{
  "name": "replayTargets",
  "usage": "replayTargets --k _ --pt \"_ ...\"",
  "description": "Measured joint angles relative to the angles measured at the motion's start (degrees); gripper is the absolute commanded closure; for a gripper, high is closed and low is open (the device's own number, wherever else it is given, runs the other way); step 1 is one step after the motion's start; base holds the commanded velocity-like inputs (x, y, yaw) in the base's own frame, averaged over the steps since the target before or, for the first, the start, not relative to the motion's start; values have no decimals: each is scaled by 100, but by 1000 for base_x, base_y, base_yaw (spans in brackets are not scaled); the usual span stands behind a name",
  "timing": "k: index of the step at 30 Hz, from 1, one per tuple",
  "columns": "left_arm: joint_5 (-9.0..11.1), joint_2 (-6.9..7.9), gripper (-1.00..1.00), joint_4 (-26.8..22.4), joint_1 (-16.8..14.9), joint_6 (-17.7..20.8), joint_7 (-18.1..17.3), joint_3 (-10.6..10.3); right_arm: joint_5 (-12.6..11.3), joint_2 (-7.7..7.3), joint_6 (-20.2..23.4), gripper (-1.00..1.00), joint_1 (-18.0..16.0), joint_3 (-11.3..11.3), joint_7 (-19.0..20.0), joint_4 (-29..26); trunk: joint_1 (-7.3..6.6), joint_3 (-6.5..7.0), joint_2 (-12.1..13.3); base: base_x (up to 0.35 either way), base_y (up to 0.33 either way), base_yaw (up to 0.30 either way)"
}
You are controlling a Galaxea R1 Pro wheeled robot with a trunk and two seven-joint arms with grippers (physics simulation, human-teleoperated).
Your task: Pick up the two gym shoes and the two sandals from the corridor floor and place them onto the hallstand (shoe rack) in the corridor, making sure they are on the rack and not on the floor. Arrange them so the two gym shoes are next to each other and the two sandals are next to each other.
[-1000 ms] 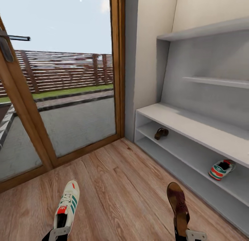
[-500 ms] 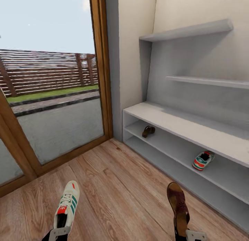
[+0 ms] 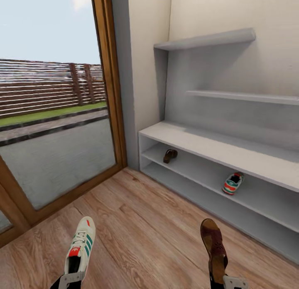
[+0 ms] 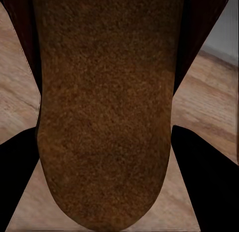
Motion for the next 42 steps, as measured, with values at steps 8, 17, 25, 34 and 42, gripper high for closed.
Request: replayTargets --k 8,17,25,34,42 --pt "-3 0 100 8 0 -3 -1 -2 -1 0 0 100 0 -2 1 -1 0 0 0 0 18 -263" --pt "-4 0 100 3 -1 -4 1 -2 -1 0 0 100 0 -1 1 -4 0 0 0 0 0 -263" --pt "-4 0 100 6 0 -4 -1 -2 -2 0 0 100 0 -1 1 -7 0 0 0 0 0 -263" --pt "-4 0 100 2 0 -4 1 -2 -1 0 7 100 1 3 18 -2 0 0 0 0 0 -264" --pt "-4 0 100 8 0 -3 0 -2 -8 0 9 100 1 5 21 -14 0 0 0 0 0 -274"
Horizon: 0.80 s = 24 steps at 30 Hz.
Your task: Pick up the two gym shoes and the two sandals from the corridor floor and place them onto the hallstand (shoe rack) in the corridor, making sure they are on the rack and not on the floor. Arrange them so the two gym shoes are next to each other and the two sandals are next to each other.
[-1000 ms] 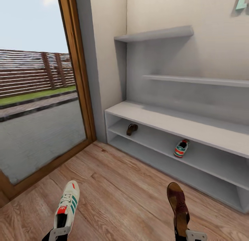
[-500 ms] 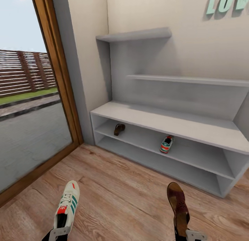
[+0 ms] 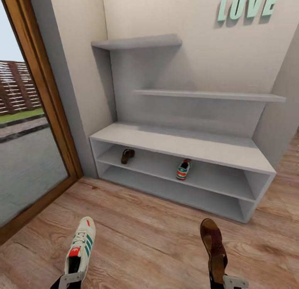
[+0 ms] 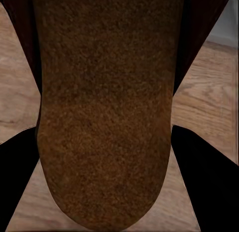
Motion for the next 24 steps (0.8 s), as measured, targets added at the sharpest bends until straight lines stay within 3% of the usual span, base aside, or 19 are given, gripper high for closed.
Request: replayTargets --k 19,24 --pt "0 0 100 0 0 -1 -1 0 7 8 0 100 0 2 -11 5 0 0 0 0 0 -277" --pt "-7 0 100 -6 0 -1 5 -7 6 9 0 100 0 0 -10 4 -1 0 0 116 -193 -277"
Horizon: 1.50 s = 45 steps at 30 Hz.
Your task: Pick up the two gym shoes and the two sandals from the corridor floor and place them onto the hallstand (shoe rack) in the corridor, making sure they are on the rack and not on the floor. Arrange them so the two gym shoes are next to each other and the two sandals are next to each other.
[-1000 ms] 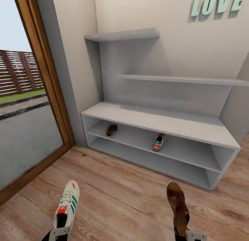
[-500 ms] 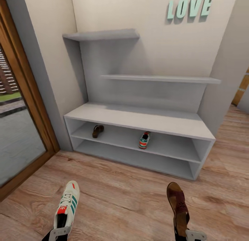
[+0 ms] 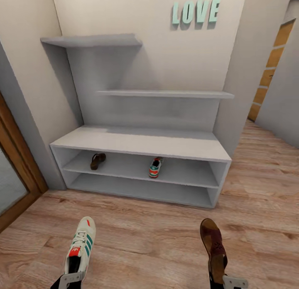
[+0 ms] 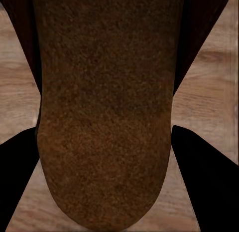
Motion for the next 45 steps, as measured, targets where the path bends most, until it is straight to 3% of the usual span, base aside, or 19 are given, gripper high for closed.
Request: replayTargets --k 6,16,30,41,45 --pt "-1 0 100 -1 1 1 1 -2 -1 0 0 100 0 -1 -3 0 0 0 0 134 -240 -262" --pt "-1 0 100 -2 2 0 1 -2 8 -15 0 100 -1 0 34 -8 1 0 0 51 -262 -29" --pt "0 0 100 -1 1 0 1 0 -10 -14 -9 100 0 -26 -7 -62 3 2 0 -124 -266 -16" --pt "-15 -7 100 -55 -2 13 1 -19 -10 -81 -9 100 0 -44 -12 -85 2 48 0 -116 -136 -242" --pt "-34 -53 100 -84 -49 74 15 -36 -21 -228 -6 100 0 -52 -13 -87 1 65 0 -12 -13 -274"
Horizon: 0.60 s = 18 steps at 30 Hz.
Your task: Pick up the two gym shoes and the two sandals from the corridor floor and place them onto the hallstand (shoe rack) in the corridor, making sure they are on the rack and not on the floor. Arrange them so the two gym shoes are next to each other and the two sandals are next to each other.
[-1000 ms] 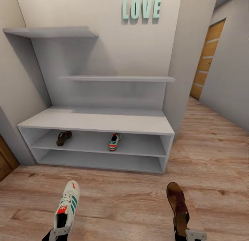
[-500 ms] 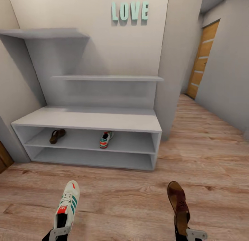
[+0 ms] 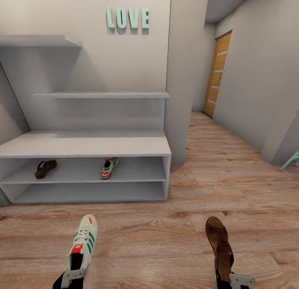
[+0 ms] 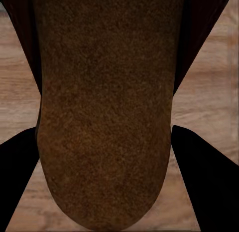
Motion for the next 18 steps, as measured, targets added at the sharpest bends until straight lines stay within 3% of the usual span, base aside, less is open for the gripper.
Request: replayTargets --k 4,9,13,18 --pt "-2 -98 100 -19 -73 95 15 -12 5 -114 7 100 0 7 3 1 0 15 0 -3 -3 -279" --pt "-4 -213 100 -103 -561 766 18 -20 5 -171 11 100 1 6 3 0 0 31 0 -1 -1 -276" --pt "1 -293 100 -144 -1154 1783 -9 -21 7 -175 10 100 -1 9 4 0 0 36 0 0 0 -136" --pt "7 -505 100 -138 -1964 2959 -7 -33 7 -176 11 100 -1 10 -3 2 0 38 0 0 0 -31"
